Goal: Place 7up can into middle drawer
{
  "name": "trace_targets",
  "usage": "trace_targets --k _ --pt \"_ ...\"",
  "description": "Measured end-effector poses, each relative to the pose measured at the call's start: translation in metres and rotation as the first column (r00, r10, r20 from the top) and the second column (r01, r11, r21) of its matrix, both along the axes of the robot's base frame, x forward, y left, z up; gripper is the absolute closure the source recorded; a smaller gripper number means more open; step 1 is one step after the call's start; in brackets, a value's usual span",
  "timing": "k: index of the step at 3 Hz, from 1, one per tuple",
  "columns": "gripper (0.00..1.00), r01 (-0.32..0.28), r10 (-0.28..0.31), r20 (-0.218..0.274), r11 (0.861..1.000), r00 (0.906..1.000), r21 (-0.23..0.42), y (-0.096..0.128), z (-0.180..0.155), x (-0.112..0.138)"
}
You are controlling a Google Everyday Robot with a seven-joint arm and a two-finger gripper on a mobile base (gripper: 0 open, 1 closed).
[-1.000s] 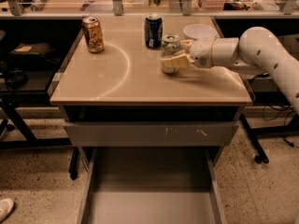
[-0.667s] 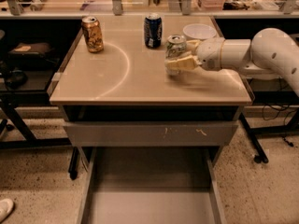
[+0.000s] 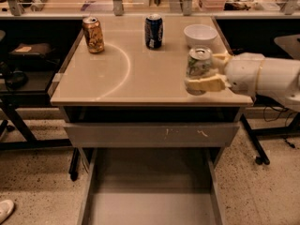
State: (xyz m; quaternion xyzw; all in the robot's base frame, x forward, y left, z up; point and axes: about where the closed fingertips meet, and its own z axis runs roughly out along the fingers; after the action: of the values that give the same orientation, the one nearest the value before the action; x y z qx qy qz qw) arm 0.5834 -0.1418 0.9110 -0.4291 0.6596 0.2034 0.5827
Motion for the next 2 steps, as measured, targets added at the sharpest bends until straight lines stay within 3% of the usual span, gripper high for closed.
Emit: trace_targets --k 1,2 --pt "1.0 0.082 -0.082 -0.02 0.996 0.9964 -0.027 -0.011 -0.004 -0.063" --pt "1.0 0.14 -0.142 -0.055 0.989 0.9884 -0.036 -0.039 -0.022 -0.085"
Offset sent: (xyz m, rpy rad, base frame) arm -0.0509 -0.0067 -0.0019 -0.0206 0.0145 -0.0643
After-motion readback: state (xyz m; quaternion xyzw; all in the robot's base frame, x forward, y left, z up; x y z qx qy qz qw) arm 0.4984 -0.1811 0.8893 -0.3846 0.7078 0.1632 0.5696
